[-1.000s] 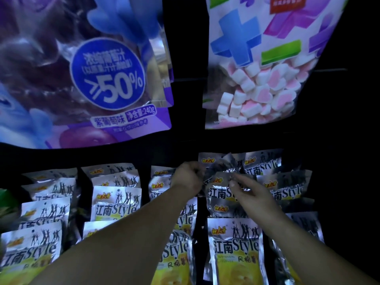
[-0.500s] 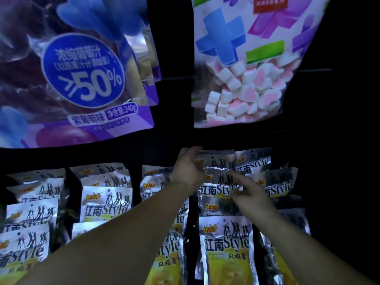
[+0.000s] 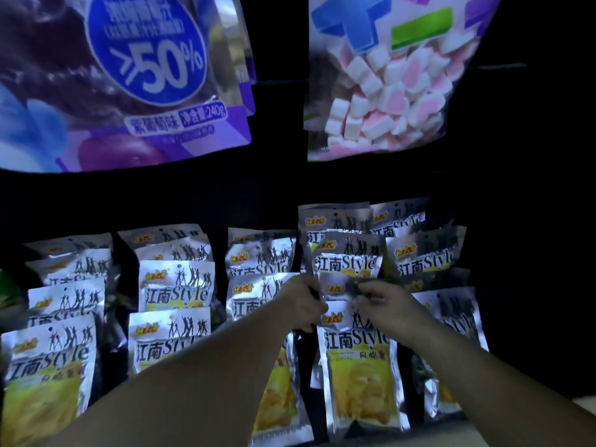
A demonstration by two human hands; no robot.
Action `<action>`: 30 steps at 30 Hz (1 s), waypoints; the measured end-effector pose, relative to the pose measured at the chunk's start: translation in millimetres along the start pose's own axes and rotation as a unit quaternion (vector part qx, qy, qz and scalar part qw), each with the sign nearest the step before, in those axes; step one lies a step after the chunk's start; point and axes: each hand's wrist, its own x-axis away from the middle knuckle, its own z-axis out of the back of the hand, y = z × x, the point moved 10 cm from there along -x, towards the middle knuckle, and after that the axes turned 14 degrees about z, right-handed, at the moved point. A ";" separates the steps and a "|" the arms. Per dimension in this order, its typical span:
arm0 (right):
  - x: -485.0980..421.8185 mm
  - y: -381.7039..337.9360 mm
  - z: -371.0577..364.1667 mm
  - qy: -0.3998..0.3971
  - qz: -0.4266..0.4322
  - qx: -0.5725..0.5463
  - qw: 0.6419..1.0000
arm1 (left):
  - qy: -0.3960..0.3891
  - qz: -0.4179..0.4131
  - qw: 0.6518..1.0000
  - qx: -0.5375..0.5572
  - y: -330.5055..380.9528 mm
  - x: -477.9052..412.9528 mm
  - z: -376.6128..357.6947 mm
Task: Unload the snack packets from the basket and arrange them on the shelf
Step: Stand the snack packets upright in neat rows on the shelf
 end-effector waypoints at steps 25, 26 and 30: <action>-3.4 26.5 5.7 0.047 -0.009 0.191 0.981 | 0.003 -0.008 1.000 0.014 -25.2 4.2 -25.5; -3.1 27.4 5.0 0.045 -0.010 0.188 0.981 | 0.007 -0.006 1.000 0.028 -26.5 3.4 -25.7; -5.0 28.3 9.7 0.077 -0.005 0.171 0.982 | 0.026 -0.011 0.996 0.086 -31.7 6.7 -21.4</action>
